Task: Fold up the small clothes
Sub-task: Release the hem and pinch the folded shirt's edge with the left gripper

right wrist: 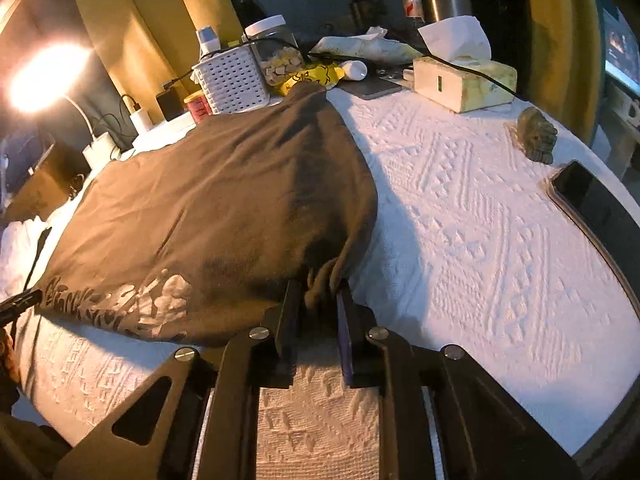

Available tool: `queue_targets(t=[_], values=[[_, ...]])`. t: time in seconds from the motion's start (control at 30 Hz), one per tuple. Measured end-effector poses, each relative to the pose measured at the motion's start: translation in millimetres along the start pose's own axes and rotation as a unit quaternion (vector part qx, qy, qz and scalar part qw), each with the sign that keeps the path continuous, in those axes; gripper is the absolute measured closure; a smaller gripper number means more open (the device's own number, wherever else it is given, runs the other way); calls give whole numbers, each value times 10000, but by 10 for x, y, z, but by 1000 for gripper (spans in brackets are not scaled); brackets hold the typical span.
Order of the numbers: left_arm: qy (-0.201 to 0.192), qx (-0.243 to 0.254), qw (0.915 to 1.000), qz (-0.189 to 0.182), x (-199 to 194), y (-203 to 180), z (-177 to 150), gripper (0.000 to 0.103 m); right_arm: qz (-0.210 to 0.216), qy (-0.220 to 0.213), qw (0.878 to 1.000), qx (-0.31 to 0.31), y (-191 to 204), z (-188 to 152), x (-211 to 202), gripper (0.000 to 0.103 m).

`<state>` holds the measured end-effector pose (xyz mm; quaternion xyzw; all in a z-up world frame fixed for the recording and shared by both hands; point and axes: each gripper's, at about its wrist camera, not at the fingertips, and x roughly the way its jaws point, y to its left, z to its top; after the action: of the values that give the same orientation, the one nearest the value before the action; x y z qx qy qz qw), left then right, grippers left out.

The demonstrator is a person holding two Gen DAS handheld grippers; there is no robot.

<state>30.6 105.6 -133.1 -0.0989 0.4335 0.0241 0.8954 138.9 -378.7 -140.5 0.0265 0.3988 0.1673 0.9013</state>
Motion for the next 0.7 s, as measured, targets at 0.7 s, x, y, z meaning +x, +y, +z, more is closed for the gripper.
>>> queue_targets(t=[0.7], values=[[-8,143,9999,-79,-553,-321,-280,93,-338,-99,9978,-563,4,-132,-386,87]])
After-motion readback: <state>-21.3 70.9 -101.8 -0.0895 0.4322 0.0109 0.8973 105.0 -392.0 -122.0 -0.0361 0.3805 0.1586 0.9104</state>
